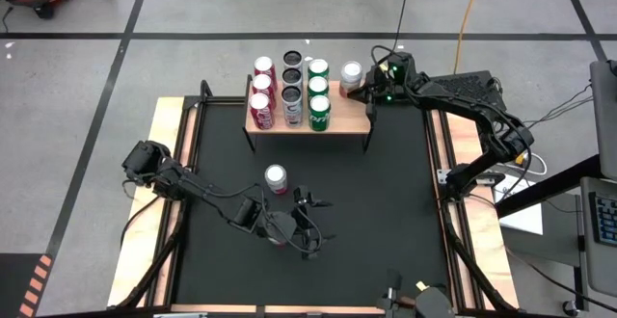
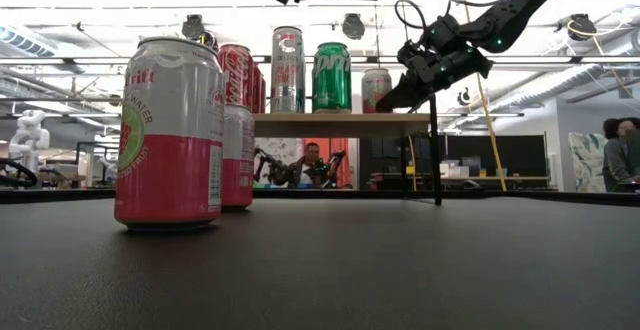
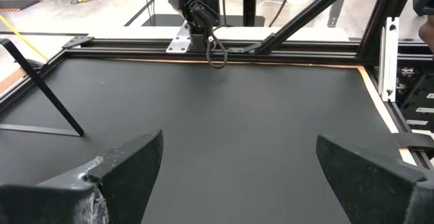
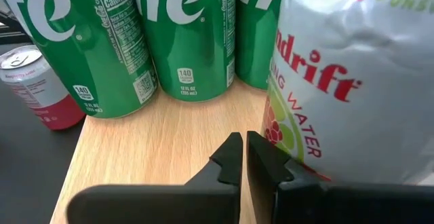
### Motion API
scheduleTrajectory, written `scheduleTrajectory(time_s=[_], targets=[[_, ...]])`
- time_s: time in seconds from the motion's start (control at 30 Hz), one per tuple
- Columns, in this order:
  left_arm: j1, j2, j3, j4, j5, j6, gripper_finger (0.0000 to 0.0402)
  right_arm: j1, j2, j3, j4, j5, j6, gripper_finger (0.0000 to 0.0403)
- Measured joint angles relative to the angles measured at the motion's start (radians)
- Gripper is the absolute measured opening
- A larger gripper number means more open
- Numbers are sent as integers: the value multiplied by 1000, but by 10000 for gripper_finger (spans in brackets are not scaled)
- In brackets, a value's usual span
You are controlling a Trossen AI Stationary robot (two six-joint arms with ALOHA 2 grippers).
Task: Place canned beverage on shelf
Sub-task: Put the bottom right pink soda can on the shelf
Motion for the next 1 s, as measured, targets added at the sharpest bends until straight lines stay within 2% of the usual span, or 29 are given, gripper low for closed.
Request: scheduleTrajectory(time_s=[1.0], targets=[[-2, 0, 0, -2, 0, 7, 389, -24, 0, 0, 35, -1, 23, 0]])
